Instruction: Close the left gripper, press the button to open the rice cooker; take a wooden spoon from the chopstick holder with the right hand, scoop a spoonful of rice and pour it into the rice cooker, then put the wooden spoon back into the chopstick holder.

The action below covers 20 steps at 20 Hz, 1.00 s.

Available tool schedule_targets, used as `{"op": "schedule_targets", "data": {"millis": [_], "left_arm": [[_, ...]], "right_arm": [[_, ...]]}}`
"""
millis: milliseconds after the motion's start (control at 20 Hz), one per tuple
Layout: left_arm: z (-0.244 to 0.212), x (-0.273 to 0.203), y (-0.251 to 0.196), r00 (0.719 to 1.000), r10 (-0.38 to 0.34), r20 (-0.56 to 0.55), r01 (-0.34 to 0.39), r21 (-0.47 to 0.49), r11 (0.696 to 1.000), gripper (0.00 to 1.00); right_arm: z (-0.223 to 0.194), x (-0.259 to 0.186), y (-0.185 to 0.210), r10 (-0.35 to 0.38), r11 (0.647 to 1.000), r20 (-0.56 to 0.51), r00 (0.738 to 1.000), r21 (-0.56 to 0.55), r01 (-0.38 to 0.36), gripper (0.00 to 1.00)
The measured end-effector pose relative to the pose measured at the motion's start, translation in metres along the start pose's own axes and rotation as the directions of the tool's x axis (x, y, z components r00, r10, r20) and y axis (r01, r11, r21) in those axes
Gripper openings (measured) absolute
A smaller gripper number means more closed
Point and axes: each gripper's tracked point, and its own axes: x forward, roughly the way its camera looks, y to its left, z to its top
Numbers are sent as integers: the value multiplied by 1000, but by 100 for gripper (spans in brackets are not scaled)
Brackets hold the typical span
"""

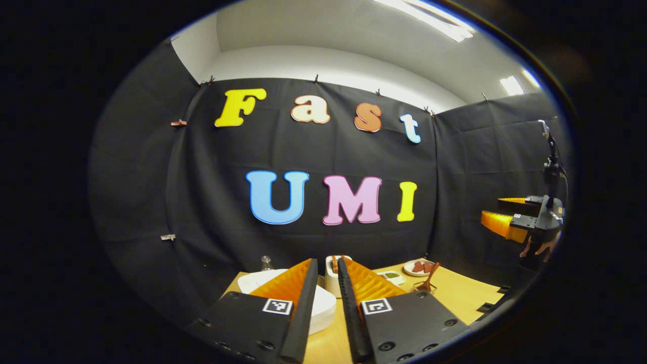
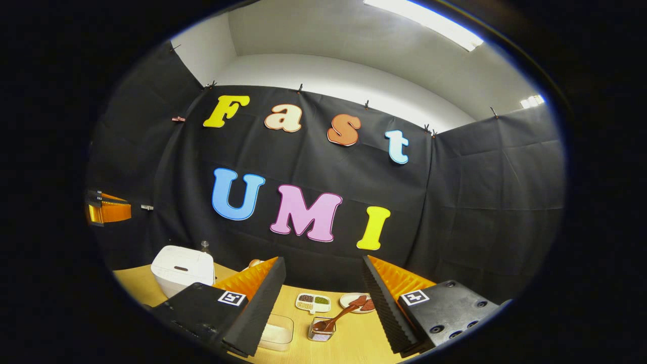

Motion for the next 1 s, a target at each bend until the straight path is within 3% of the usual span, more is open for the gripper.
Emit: {"op": "schedule_targets", "data": {"millis": [50,200,250,550,800,1000], "left_arm": [[-5,2,1,1000,-17,-25,17,5,1000,34],[-18,19,8,994,-55,-99,58,29,998,5],[-26,26,9,988,-74,-133,80,39,996,9],[-51,85,43,952,-151,-267,174,65,983,7],[-102,131,54,842,-302,-446,315,-48,948,7],[-139,168,80,781,-315,-539,335,-62,940,7]], "right_arm": [[0,-1,-1,-3,1000,0,1000,-4,3,95],[-3,-3,-6,-13,1000,-5,1000,-15,13,95],[-4,-3,-7,-16,1000,-7,1000,-20,16,95],[-16,-12,-23,-36,999,-43,998,-40,34,95],[-19,-15,-47,-85,995,-53,995,-59,82,95],[-23,-17,-64,-129,989,-62,990,-75,124,95]]}}
